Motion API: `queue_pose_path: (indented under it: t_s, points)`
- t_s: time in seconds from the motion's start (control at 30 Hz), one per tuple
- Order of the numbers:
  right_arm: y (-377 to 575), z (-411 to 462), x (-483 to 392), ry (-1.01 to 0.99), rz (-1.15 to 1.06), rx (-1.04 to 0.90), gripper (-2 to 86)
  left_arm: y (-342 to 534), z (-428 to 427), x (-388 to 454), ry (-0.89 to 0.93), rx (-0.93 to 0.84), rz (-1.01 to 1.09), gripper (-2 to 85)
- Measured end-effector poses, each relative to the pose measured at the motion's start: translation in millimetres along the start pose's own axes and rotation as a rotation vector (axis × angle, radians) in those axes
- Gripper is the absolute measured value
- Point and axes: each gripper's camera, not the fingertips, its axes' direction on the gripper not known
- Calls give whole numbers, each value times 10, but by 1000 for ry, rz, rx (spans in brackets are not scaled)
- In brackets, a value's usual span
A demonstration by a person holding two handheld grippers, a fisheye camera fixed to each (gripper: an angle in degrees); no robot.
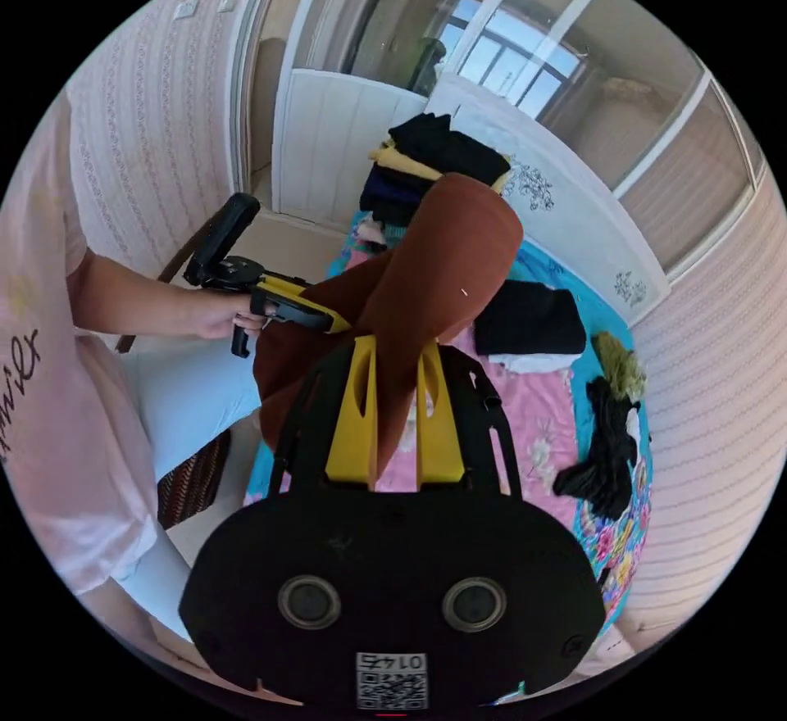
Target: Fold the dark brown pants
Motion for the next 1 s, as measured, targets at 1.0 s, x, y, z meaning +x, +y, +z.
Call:
queue_pose_path:
  t_s: [1.0]
  points:
    - [888, 162, 2049, 54, 711, -282, 86, -1369, 2816, 1374, -299, -211, 396, 48]
